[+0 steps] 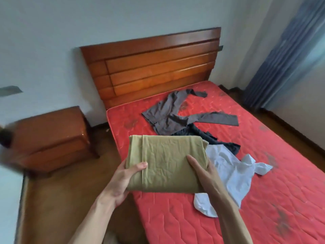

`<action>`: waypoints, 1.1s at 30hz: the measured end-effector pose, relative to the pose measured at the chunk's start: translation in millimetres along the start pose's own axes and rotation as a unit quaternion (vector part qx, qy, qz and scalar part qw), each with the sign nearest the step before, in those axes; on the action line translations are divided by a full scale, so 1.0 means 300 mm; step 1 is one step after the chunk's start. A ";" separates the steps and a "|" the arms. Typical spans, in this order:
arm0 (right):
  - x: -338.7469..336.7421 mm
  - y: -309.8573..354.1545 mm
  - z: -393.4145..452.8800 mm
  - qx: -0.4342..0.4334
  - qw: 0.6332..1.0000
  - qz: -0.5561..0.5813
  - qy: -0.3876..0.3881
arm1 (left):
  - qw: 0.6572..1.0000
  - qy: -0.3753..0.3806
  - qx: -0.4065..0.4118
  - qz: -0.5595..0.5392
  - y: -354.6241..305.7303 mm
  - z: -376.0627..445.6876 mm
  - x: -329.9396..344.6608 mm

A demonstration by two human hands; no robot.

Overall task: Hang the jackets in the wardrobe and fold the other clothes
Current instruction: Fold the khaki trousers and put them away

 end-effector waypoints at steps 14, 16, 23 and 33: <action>0.990 0.164 0.255 -0.008 0.987 0.022 0.162 | 0.990 -0.105 0.074 -0.054 -0.401 -0.089 -0.824; 1.133 0.190 0.276 -0.013 0.984 0.040 0.174 | 0.989 -0.110 0.083 -0.052 -0.473 -0.095 -0.936; 1.534 0.282 0.361 -0.024 0.974 0.051 0.220 | 0.980 -0.158 0.081 -0.087 -0.647 -0.112 -1.260; 1.998 0.387 0.647 -0.006 0.924 0.034 0.380 | 0.958 -0.221 0.085 -0.159 -0.849 0.002 -1.587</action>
Point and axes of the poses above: each hand's wrist, its own z-axis towards the middle knuckle, its own x-axis out of the palm, y = z × x, the point moved 6 cm from there along z, towards the middle knuckle, and after that the axes turned 9 degrees about -x, right-handed, at the moved point
